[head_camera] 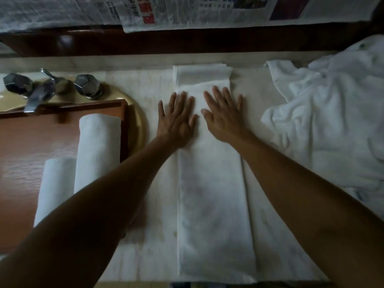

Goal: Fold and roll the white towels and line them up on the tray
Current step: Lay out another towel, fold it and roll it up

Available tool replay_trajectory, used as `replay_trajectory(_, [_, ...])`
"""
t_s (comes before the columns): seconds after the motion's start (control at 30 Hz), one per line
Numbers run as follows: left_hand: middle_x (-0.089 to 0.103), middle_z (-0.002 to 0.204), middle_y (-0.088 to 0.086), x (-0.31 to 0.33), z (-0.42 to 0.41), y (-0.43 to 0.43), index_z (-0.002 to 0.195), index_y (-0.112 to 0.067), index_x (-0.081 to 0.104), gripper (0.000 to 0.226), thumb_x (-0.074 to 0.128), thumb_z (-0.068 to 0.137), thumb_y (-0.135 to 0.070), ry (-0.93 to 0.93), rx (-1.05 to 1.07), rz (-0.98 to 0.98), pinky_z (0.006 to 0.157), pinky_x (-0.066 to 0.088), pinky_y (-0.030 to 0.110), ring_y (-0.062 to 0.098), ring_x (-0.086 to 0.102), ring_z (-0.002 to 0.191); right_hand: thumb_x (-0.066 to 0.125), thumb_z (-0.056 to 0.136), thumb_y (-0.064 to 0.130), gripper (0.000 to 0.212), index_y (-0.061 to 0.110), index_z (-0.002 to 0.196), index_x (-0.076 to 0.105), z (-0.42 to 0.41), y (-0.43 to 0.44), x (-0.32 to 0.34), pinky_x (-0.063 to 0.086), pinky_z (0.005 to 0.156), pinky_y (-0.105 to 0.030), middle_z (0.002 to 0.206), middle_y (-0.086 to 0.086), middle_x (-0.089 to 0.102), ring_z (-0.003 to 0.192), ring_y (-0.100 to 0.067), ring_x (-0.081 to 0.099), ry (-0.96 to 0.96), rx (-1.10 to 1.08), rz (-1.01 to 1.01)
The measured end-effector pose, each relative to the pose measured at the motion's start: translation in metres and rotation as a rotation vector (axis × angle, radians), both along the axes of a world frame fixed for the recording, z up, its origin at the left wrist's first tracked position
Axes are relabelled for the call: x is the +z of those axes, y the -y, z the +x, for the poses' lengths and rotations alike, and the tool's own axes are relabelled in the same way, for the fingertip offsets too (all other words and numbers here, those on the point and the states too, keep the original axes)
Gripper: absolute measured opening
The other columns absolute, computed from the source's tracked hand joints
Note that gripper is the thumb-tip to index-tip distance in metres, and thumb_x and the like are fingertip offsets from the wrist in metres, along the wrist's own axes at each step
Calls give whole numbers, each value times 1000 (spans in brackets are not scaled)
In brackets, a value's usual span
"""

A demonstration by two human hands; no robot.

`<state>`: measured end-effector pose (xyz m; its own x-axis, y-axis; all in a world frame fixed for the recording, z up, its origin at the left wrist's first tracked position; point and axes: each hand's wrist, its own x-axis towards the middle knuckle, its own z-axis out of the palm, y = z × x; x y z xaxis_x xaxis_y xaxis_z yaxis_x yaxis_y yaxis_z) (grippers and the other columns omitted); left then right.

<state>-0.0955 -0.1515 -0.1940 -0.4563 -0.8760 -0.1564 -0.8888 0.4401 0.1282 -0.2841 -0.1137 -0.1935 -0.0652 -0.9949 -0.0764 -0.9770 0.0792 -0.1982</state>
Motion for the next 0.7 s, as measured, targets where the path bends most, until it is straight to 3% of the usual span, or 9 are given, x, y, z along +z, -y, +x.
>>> replay_trajectory(0.13, [-9, 173, 1, 5, 3, 3, 166, -26, 0, 69, 8, 106, -61, -58, 56, 17, 126, -5, 60, 25, -13, 159, 20, 104, 63, 65, 33, 162, 25, 1, 2, 8, 3, 122, -67, 172, 2, 15, 158, -28, 7, 25, -54, -7])
replay_trajectory(0.27, [0, 174, 0, 11, 27, -86, 166, -23, 10, 64, 21, 106, -43, -304, 114, -6, 127, 0, 58, 22, -8, 160, 32, 105, 50, 60, 28, 161, 29, 27, -86, 21, 10, 120, -66, 170, -1, 20, 157, -29, 14, 88, -179, -168])
replay_trajectory(0.33, [0, 174, -1, 12, 37, -142, 166, -22, 11, 64, 20, 106, -41, -362, 114, 27, 127, -3, 55, 20, -8, 160, 33, 103, 44, 62, 28, 162, 26, 49, -143, 20, 8, 121, -64, 172, 0, 15, 159, -27, 10, 74, -159, -137])
replay_trajectory(0.47, [-4, 174, -5, -1, 53, -200, 166, -25, 9, 61, 15, 109, -46, -302, 28, 35, 126, 0, 61, 21, -8, 160, 32, 106, 46, 60, 29, 162, 27, 57, -215, 2, 7, 123, -63, 171, 0, 16, 159, -27, 11, -44, -61, -73])
replay_trajectory(0.6, [-8, 173, -7, -3, 76, -175, 165, -30, 1, 63, 20, 109, -52, -221, 102, 21, 126, -4, 60, 17, -15, 158, 25, 106, 52, 62, 25, 161, 32, 12, -224, -4, 10, 121, -66, 169, -4, 24, 157, -32, 17, -115, -207, -28])
replay_trajectory(0.7, [-1, 174, -1, 13, 87, -185, 166, -24, 7, 64, 16, 109, -51, -212, 136, -25, 125, -12, 56, 20, -12, 159, 26, 105, 52, 64, 21, 162, 29, 2, -242, 3, 11, 120, -69, 171, -6, 18, 158, -32, 13, -88, -265, -42])
